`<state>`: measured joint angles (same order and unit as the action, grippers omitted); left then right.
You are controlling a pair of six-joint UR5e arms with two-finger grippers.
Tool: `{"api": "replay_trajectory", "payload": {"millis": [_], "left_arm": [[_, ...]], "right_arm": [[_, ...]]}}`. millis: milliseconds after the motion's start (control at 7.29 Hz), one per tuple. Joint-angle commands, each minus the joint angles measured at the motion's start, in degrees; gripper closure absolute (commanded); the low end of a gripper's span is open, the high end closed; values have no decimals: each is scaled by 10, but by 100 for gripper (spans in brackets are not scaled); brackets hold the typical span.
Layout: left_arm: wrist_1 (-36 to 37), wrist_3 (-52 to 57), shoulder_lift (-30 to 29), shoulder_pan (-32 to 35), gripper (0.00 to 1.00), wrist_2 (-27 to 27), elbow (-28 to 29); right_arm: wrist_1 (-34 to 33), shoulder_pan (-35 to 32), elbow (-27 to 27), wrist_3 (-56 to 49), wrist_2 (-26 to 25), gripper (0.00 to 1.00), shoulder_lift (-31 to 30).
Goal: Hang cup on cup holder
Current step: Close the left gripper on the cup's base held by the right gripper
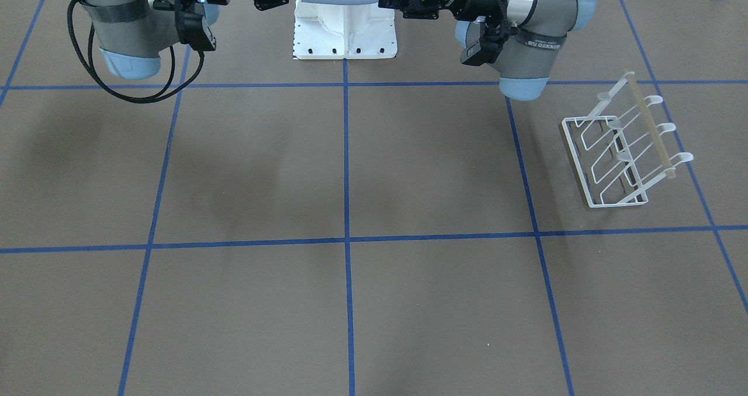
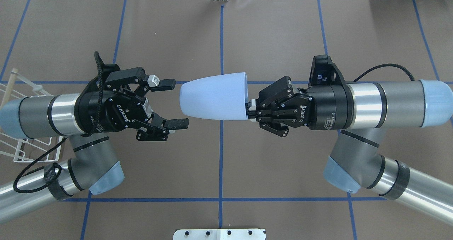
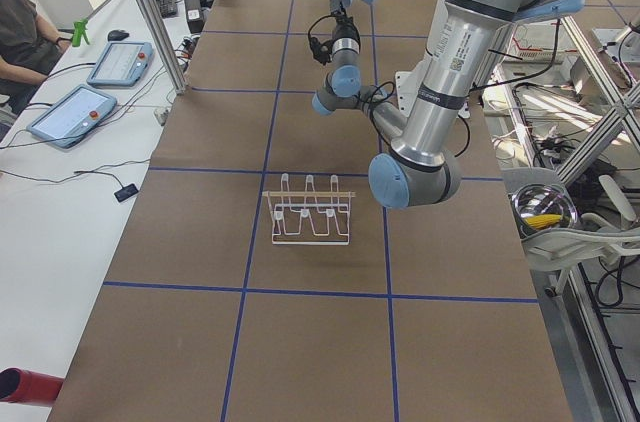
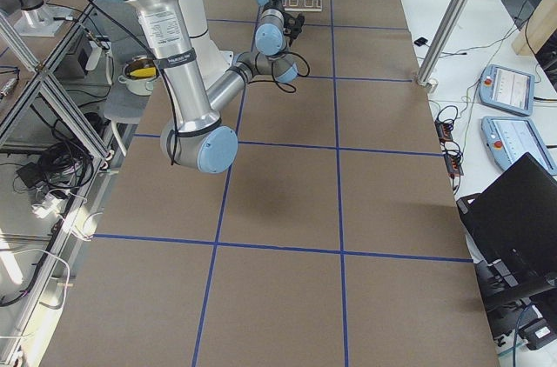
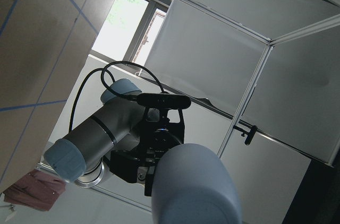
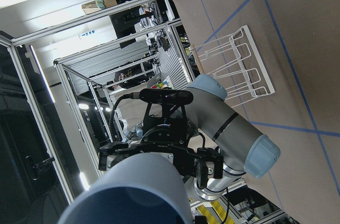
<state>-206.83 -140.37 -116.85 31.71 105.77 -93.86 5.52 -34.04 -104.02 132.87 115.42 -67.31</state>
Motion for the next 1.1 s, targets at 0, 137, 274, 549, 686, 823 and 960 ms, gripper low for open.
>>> {"api": "replay_trajectory", "payload": {"millis": [0,137,274,549,686,823,960], "left_arm": [[-2,0,-5,-7,3,-3,-1],[-2,0,-7,-12,3,-23,-1],[-2,1,-8,-23,3,-35,-1],[-2,1,-9,-24,6,-36,0],[-2,0,-9,-27,7,-36,-1],[-2,0,-9,-28,24,-36,-3],[-2,0,-8,-28,94,-36,-4]], "right_arm": [[0,13,1,-1,-5,100,2],[0,16,1,-1,-5,100,2],[0,17,1,-1,-5,100,2],[0,25,1,-3,-12,100,2],[0,25,1,-4,-13,100,2],[0,25,1,-5,-13,100,2],[-2,25,3,-6,-14,27,2]]}}
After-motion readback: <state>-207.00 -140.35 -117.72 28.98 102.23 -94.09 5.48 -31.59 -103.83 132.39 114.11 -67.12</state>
